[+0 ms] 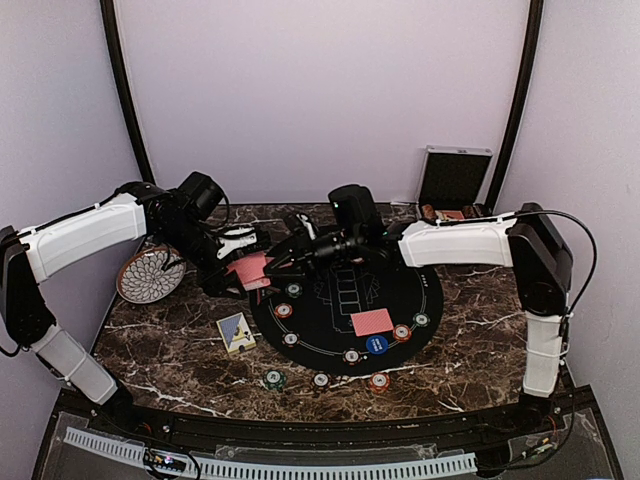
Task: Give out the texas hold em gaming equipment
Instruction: Pick up the poker card from the face-down deck piles.
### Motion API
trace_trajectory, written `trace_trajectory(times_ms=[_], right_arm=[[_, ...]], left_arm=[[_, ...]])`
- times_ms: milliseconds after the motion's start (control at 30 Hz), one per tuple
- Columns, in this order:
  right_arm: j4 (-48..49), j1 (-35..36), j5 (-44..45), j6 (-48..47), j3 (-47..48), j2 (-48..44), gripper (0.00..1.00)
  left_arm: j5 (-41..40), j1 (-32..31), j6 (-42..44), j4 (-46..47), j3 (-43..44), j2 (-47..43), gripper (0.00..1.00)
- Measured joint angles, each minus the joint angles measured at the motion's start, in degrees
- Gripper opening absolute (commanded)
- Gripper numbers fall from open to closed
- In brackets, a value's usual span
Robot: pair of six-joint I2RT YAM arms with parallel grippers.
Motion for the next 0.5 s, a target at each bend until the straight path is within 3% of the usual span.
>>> trace_trajectory(times_ms=[333,500], right_arm=[[-2.27,-1.57,0.24,-1.92,-3.67,-1.38,0.00],[-7.50,-4.61,0.70,-5.07,-8.07,-6.82,0.00]], left_arm=[[-0.28,0.00,0.02,-0.04,-0.35,-0.15,0.00],[-0.55,0.00,0.22,-0.04,-0.81,-0.22,0.00]])
